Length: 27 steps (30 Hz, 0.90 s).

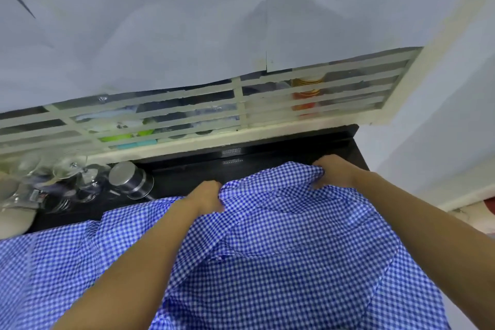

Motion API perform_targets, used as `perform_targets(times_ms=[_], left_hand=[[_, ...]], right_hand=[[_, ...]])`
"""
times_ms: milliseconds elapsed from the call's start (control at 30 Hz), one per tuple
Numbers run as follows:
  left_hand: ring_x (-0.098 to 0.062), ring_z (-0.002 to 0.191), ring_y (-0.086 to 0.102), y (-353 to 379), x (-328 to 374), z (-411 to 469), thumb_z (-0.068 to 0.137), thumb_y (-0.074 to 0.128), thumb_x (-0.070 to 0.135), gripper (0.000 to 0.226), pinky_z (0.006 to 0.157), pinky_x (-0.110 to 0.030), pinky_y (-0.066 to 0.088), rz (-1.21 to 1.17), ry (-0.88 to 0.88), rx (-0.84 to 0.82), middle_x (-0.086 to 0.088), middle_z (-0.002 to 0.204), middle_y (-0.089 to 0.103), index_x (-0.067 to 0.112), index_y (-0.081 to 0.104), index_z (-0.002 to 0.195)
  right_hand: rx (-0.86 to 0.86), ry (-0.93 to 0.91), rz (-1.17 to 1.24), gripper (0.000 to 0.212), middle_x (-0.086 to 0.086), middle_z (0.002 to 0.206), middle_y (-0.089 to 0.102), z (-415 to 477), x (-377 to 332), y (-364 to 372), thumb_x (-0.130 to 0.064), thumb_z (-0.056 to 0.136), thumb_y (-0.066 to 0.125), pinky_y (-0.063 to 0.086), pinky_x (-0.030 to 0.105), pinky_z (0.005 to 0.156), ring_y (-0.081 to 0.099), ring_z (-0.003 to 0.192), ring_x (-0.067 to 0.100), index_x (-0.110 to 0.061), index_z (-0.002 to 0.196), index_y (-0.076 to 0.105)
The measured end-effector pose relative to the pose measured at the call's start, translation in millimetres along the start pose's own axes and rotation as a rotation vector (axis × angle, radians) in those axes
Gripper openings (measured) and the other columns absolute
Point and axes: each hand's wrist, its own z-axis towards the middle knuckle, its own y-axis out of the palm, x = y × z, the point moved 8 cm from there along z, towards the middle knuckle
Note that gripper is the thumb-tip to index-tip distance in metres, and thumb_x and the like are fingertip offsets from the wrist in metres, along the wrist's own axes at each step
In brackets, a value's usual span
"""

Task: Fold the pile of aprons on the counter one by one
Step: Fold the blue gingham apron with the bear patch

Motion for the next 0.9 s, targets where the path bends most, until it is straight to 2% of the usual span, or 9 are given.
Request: perform_targets(times_ms=[100, 200, 300, 367, 433, 500, 633, 767, 900], left_hand=[[-0.031, 0.098, 0.064, -43, 19, -3, 0.082, 0.06, 0.015, 0.015, 0.074, -0.03, 0.045, 0.074, 0.1, 0.201, -0.013, 0.102, 0.069, 0.009, 0.066, 0.094], [-0.036, 0.1, 0.061, -106, 36, -18, 0.081, 0.054, 0.003, 0.032, 0.083, -0.039, 0.045, 0.044, 0.107, 0.705, -0.016, 0.109, 0.066, 0.011, 0.065, 0.111], [-0.041, 0.099, 0.055, -124, 42, -30, 0.075, 0.054, -0.009, 0.042, 0.083, -0.045, 0.04, 0.067, 0.076, 0.975, -0.022, 0.11, 0.058, 0.002, 0.06, 0.115], [-0.037, 0.097, 0.053, -114, 48, -41, 0.067, 0.059, -0.01, 0.048, 0.082, -0.043, 0.041, 0.069, 0.137, 1.068, -0.022, 0.108, 0.058, 0.001, 0.059, 0.114], [-0.03, 0.095, 0.051, -83, 61, -51, 0.07, 0.065, -0.004, 0.041, 0.08, -0.039, 0.04, 0.031, 0.329, 0.993, -0.018, 0.104, 0.059, 0.003, 0.06, 0.11], [-0.028, 0.088, 0.059, -38, 63, -51, 0.083, 0.065, 0.012, 0.017, 0.073, -0.036, 0.043, -0.019, 0.405, 0.71, -0.012, 0.095, 0.064, 0.009, 0.062, 0.1], [-0.029, 0.089, 0.063, 38, 20, -44, 0.093, 0.049, 0.048, 0.04, 0.074, -0.034, 0.046, 0.03, 0.094, 0.345, -0.01, 0.094, 0.068, 0.011, 0.062, 0.099], [-0.036, 0.128, 0.046, 55, -27, -46, 0.082, 0.041, 0.068, 0.087, 0.105, -0.043, 0.037, -0.005, -0.122, 0.348, -0.019, 0.139, 0.047, 0.006, 0.04, 0.143], [-0.035, 0.139, 0.032, 47, -91, -59, 0.083, 0.052, 0.068, 0.088, 0.115, -0.047, 0.023, -0.43, -0.525, 0.245, -0.016, 0.152, 0.033, 0.009, 0.037, 0.145]], right_hand=[[0.252, 0.006, 0.001, 0.028, -0.006, 0.068, 0.053, -10, 15, -31, -0.03, 0.081, 0.073, 0.033, 0.031, 0.063, 0.055, 0.075, 0.022, -0.019, 0.068, 0.05], [0.542, 0.1, 0.038, 0.026, 0.004, 0.068, 0.055, -29, 43, -62, -0.026, 0.083, 0.069, 0.03, 0.032, 0.06, 0.054, 0.069, 0.027, -0.006, 0.077, 0.053], [0.527, 0.213, -0.017, 0.032, 0.017, 0.095, 0.064, -31, 61, -57, -0.027, 0.084, 0.069, 0.037, 0.035, 0.07, 0.059, 0.091, 0.035, -0.002, 0.098, 0.057], [0.583, 0.262, -0.037, 0.054, 0.021, 0.115, 0.056, -38, 63, -51, -0.03, 0.078, 0.076, 0.041, 0.043, 0.083, 0.052, 0.104, 0.038, -0.003, 0.118, 0.053], [0.787, 0.17, -0.108, 0.064, 0.023, 0.119, 0.051, -51, 44, -51, -0.027, 0.071, 0.082, 0.042, 0.048, 0.087, 0.048, 0.106, 0.041, -0.002, 0.122, 0.053], [0.808, -0.051, -0.133, 0.05, 0.018, 0.112, 0.055, -57, 6, -34, -0.022, 0.072, 0.082, 0.044, 0.045, 0.083, 0.052, 0.102, 0.038, -0.003, 0.113, 0.059], [0.301, -0.27, -0.184, 0.049, 0.011, 0.128, 0.051, -40, -38, 49, -0.028, 0.08, 0.073, 0.043, 0.038, 0.096, 0.048, 0.118, 0.029, -0.008, 0.123, 0.058], [0.396, -0.235, -0.198, 0.044, 0.017, 0.103, 0.063, -28, -38, 67, -0.001, 0.058, 0.082, 0.056, 0.041, 0.07, 0.065, 0.088, 0.035, -0.003, 0.099, 0.067], [0.416, -0.11, -0.136, 0.017, 0.009, 0.113, 0.058, -24, -42, 53, -0.004, 0.091, 0.052, 0.045, 0.036, 0.082, 0.055, 0.103, 0.027, -0.007, 0.105, 0.061]])
